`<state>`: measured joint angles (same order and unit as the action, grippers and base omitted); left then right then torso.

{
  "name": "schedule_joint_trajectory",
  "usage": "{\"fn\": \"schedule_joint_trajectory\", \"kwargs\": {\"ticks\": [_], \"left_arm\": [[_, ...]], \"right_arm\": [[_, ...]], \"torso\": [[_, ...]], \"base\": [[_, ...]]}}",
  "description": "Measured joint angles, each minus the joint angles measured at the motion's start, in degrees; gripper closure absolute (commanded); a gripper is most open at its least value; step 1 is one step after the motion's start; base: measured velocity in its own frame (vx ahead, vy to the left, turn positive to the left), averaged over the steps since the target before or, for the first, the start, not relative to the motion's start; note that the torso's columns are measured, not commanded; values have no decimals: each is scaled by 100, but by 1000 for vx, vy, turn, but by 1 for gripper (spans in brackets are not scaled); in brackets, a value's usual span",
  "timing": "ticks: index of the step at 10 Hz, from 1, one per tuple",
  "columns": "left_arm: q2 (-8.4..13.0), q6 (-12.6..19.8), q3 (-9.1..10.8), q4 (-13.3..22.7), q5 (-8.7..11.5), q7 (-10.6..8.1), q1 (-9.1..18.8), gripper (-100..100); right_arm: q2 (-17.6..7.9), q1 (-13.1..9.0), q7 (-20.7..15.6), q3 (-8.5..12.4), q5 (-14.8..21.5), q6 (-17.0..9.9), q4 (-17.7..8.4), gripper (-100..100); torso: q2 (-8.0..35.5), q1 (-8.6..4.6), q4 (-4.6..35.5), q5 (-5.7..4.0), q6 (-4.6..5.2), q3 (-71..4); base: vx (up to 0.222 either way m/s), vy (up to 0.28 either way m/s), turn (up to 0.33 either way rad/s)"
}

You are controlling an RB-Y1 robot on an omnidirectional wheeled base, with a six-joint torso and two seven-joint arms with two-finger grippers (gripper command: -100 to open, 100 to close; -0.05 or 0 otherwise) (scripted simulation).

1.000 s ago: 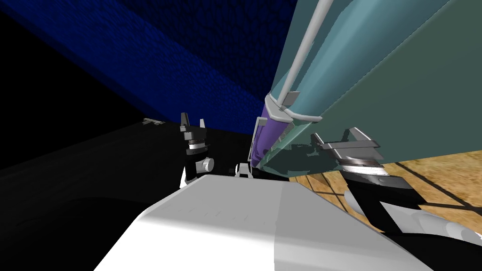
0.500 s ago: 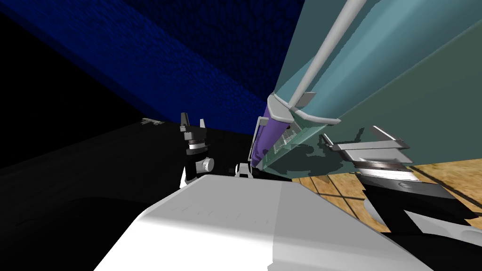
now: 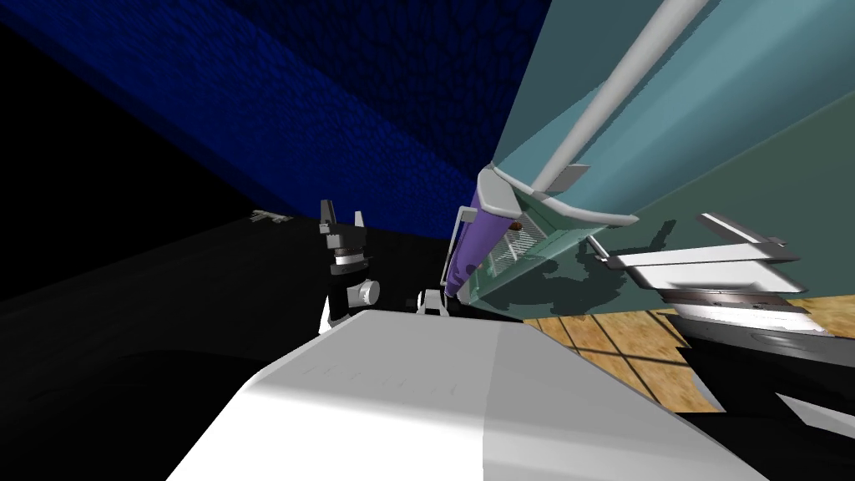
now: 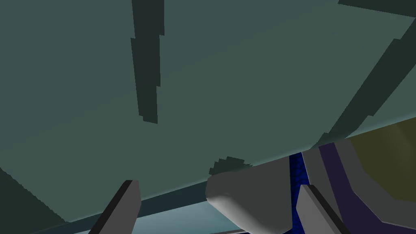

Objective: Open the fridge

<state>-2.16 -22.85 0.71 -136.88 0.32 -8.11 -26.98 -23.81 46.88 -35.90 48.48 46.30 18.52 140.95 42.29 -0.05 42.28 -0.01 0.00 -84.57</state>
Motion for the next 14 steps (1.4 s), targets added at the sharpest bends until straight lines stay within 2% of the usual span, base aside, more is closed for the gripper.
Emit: {"fn": "schedule_joint_trajectory", "kwargs": {"ticks": [3, 11, 14], "left_arm": [[1, 0, 1, 0, 0, 0, 0, 0], [1, 0, 1, 0, 0, 0, 0, 0], [0, 0, 0, 0, 0, 0, 0, 0]], "right_arm": [[-43, 94, -72, 193, 59, -11, 68, -100], [-49, 101, -77, 203, 66, -18, 73, -100], [-209, 252, -164, 556, 172, -77, 16, -100]], "torso": [[5, -9, 2, -4, 0, 4], [-3, 11, -1, 3, 0, -2], [-10, 25, -3, 7, 0, -6]], "base": [[9, 21, 0], [1, 4, 2], [45, 104, 19]]}}
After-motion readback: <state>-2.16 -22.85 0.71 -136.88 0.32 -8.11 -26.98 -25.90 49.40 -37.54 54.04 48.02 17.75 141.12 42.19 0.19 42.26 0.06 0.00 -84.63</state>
